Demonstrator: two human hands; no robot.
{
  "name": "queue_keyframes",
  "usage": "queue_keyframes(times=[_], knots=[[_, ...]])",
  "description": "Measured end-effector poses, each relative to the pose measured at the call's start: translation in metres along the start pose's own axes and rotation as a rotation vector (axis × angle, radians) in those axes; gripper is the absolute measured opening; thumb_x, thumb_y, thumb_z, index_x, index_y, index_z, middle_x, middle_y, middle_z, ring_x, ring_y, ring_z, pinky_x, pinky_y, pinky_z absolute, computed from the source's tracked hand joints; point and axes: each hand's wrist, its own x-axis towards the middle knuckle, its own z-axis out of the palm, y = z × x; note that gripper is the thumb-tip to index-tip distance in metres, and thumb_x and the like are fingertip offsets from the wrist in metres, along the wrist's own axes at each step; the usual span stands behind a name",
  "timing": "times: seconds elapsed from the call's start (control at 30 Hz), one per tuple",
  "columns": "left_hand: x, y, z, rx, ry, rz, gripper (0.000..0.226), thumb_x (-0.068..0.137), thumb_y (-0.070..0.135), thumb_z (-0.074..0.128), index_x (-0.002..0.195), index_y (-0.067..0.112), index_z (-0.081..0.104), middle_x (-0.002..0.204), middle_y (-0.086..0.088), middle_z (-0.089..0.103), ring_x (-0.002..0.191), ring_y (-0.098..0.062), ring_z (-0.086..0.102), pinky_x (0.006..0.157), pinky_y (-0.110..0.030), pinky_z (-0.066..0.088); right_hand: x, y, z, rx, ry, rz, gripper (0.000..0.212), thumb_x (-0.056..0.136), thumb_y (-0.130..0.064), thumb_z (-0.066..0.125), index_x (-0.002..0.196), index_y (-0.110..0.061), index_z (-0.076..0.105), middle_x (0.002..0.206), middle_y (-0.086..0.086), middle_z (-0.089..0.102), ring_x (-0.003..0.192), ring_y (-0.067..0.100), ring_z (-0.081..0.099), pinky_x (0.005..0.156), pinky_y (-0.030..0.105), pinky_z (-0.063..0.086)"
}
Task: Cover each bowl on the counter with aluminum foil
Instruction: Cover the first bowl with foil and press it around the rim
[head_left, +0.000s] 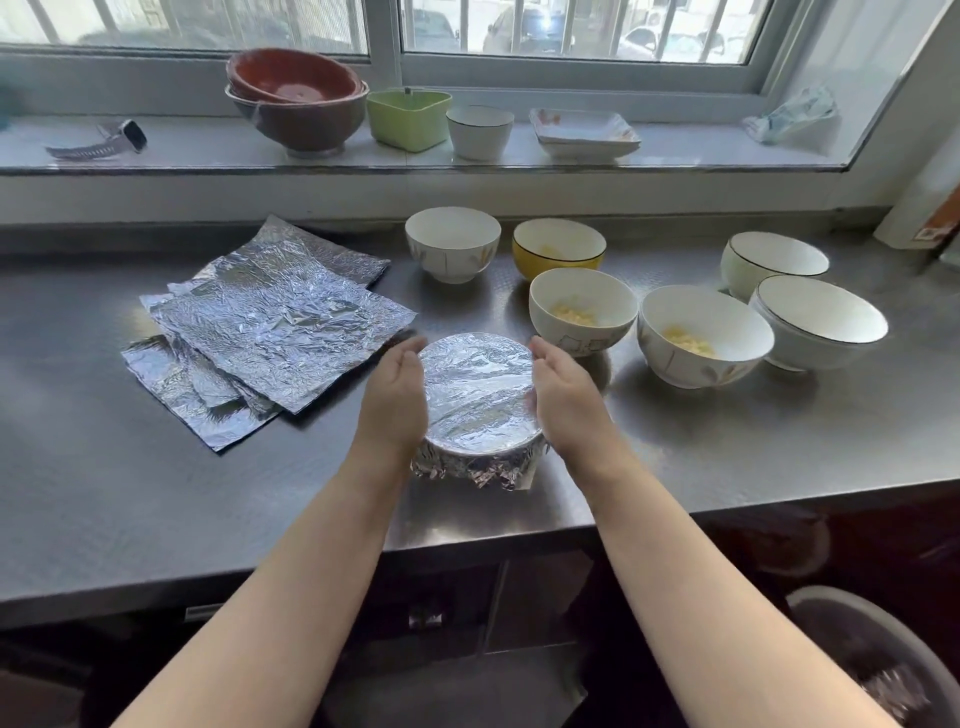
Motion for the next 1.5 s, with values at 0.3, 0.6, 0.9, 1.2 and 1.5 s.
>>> queue_keyframes(times=[0.3,0.6,0.9,1.2,1.5], knots=[[0.005,-0.006,-0.001,-0.146,0.022,-0.095,0.037,0.081,0.028,0.043,0.108,0.031,0.067,0.103,-0.018,0.067,0.088,-0.026,0.056,0.092,-0.068,0.046,0.008,0.015,0.003,0.181,0.044,0.126,0.04,0.101,-0.018,0.035,0.136,-0.015,0.054,0.087,-0.015,0.053,0.08,-0.001,0.049,0.076,0.018,0.04],[-0.002,-0.006,0.004,-0.178,0.071,-0.096,0.032,0.092,0.017,0.038,0.102,0.026,0.068,0.104,-0.008,0.07,0.106,-0.034,0.065,0.094,-0.056,0.051,0.004,0.002,-0.003,0.168,-0.031,0.238,0.025,0.082,-0.024,0.045,0.09,-0.007,0.061,0.086,0.019,0.058,0.081,0.031,0.054,0.072,0.043,0.043],[-0.011,-0.007,0.003,-0.071,0.043,-0.046,0.039,0.098,0.027,0.04,0.133,0.021,0.055,0.134,-0.002,0.058,0.128,-0.022,0.051,0.111,-0.046,0.037,0.007,-0.017,-0.024,-0.177,-0.003,-0.009,0.044,0.094,-0.035,0.043,0.092,0.006,0.058,0.092,0.028,0.062,0.081,0.029,0.056,0.084,0.045,0.046],[0.003,-0.006,0.005,0.02,0.008,-0.024,0.037,0.1,0.009,0.036,0.128,0.02,0.059,0.133,-0.019,0.058,0.13,-0.043,0.044,0.112,-0.055,0.033,0.01,0.003,-0.016,-0.172,-0.016,0.029,0.042,0.1,-0.003,0.033,0.072,-0.022,0.057,0.044,-0.017,0.05,0.051,-0.003,0.043,0.053,0.01,0.033],[-0.011,-0.002,0.011,-0.091,0.087,-0.035,0.04,0.098,0.008,0.035,0.125,0.022,0.061,0.139,-0.031,0.044,0.132,-0.049,0.034,0.112,-0.058,0.026,0.007,-0.007,-0.016,-0.13,-0.015,0.046,0.04,0.098,-0.003,0.035,0.06,-0.013,0.041,0.051,-0.002,0.039,0.044,0.006,0.035,0.051,0.023,0.028]])
